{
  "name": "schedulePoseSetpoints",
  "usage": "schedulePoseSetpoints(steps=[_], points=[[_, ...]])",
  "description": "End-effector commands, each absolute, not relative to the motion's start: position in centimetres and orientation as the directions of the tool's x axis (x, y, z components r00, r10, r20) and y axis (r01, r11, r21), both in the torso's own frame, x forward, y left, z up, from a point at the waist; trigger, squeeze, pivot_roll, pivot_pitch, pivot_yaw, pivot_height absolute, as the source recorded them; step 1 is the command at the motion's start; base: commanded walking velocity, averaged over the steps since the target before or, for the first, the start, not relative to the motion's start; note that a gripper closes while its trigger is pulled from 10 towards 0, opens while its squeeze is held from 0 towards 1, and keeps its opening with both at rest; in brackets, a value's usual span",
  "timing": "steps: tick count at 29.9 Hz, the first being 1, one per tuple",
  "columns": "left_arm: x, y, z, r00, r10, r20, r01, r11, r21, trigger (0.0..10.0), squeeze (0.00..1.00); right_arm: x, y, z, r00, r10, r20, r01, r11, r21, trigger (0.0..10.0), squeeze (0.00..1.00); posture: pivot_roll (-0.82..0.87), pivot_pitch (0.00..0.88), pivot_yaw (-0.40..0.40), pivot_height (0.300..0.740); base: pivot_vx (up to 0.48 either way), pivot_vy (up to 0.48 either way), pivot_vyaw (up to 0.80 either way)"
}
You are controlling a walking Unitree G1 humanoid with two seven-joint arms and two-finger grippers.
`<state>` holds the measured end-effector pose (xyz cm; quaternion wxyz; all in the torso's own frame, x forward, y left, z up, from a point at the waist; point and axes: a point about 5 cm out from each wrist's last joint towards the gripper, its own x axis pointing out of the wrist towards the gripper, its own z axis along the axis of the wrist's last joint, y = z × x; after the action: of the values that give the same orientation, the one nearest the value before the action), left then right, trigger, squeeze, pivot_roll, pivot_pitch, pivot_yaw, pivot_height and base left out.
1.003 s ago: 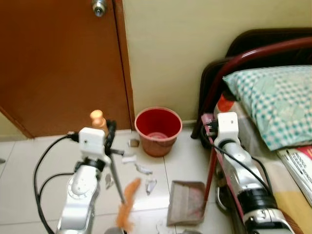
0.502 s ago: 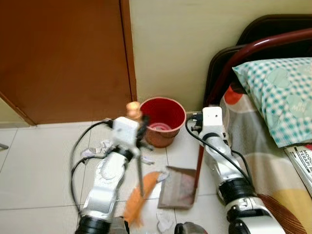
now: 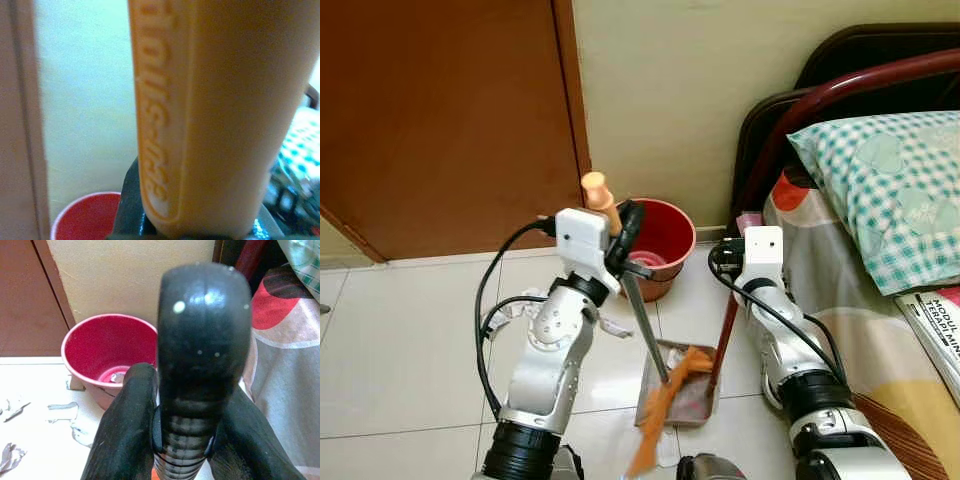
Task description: Sweep floor
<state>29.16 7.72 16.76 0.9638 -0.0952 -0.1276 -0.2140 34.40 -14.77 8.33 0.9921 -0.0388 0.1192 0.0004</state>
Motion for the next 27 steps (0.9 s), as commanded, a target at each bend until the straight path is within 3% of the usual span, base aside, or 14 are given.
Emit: schedulePoseSetpoints(steps=[1, 13, 27], points=[[29.0, 9.2, 20.5, 0.845, -0.305, 0.44, 0.408, 0.899, -0.161, 10.0, 0.0, 34.5, -15.0, 8.3, 0.971, 0.005, -0.238, -0.018, 0.999, -0.051, 10.0, 0.0, 0.06, 0.126, -0.032, 0.74, 0.0, 0.0, 0.0], [29.0, 14.1, 23.8, 0.816, -0.231, 0.529, 0.293, 0.955, -0.035, 10.0, 0.0, 34.5, -16.3, 7.8, 0.971, -0.008, -0.239, -0.01, 0.997, -0.075, 10.0, 0.0, 0.06, 0.068, -0.038, 0.74, 0.0, 0.0, 0.0], [27.8, 14.9, 21.7, 0.853, -0.257, 0.454, 0.295, 0.955, -0.013, 10.0, 0.0, 34.2, -16.9, 7.5, 0.971, 0.066, -0.229, -0.077, 0.996, -0.041, 10.0, 0.0, 0.06, 0.041, -0.041, 0.74, 0.0, 0.0, 0.0]])
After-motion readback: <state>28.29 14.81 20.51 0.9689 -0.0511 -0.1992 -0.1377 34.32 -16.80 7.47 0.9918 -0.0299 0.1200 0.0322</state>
